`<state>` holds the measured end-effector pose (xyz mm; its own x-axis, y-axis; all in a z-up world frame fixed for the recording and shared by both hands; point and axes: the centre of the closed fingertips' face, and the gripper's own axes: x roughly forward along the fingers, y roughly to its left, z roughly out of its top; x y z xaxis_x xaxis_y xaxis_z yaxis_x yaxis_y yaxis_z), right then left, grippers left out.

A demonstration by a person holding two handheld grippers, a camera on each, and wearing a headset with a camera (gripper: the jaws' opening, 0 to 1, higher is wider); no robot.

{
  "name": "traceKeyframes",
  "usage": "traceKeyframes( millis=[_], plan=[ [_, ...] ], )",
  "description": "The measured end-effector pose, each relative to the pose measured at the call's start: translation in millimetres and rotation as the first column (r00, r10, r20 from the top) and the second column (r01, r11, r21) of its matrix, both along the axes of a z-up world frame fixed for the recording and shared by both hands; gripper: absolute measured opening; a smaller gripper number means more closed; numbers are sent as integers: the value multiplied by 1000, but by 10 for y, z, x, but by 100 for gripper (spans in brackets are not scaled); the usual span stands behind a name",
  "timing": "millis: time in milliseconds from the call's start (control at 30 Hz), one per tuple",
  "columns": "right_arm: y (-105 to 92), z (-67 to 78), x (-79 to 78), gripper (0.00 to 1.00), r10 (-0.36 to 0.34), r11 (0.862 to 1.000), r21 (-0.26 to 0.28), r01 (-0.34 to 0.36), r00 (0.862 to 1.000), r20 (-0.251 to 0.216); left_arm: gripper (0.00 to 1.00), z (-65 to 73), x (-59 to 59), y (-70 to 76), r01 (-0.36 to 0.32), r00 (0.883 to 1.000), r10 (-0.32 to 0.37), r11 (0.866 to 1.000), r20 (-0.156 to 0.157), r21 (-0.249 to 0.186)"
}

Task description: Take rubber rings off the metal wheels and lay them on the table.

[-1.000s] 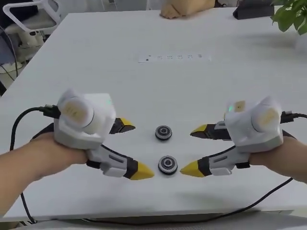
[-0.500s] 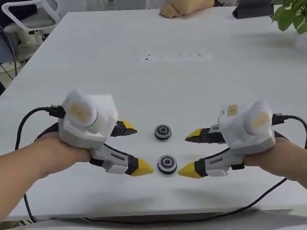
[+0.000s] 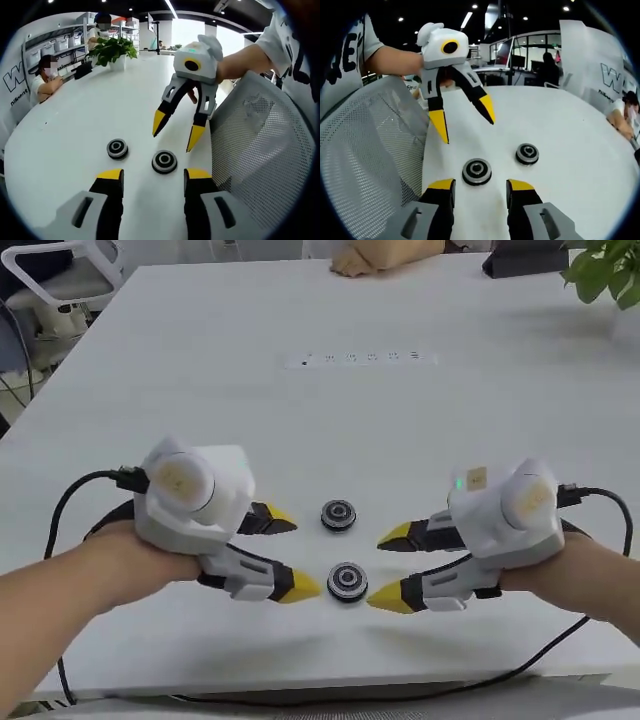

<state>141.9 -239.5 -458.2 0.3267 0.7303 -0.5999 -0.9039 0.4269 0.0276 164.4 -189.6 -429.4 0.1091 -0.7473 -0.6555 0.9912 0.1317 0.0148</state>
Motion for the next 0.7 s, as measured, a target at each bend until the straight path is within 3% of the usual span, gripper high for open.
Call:
traceKeyframes(
  millis=[700],
  plan=[
    [32,-28,-15,35,-6,1000,20,7,1000,-26,32,-150,-178,-214,58,998,-58,998,-39,12]
  ],
)
